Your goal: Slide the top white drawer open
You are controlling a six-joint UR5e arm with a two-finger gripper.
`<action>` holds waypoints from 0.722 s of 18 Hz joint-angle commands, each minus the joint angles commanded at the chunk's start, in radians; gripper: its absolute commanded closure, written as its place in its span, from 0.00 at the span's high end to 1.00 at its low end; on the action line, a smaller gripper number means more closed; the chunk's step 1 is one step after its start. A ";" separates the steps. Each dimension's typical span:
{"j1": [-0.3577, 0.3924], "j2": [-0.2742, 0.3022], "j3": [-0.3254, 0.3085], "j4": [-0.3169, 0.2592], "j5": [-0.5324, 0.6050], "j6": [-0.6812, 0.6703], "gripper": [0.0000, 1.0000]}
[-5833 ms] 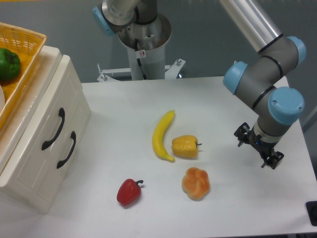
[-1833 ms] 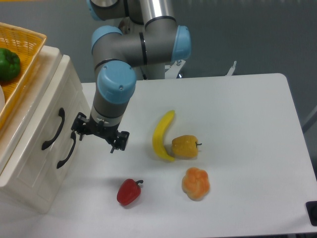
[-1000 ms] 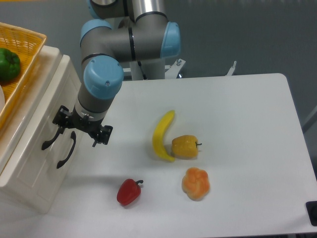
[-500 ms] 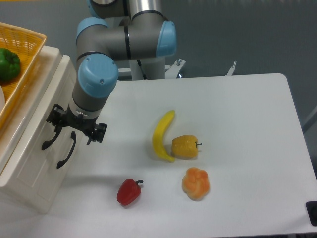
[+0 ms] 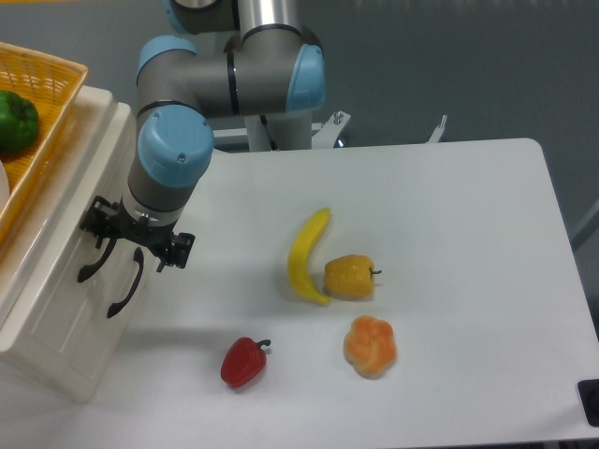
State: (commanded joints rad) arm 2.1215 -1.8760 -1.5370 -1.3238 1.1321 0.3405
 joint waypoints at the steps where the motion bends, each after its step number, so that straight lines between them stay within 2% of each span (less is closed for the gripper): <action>1: 0.000 0.000 0.000 0.000 -0.002 0.000 1.00; 7: 0.000 -0.006 -0.003 0.003 -0.002 0.002 1.00; 13: 0.003 -0.011 0.012 0.035 0.026 0.015 1.00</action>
State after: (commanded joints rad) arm 2.1245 -1.8868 -1.5249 -1.2885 1.1580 0.3559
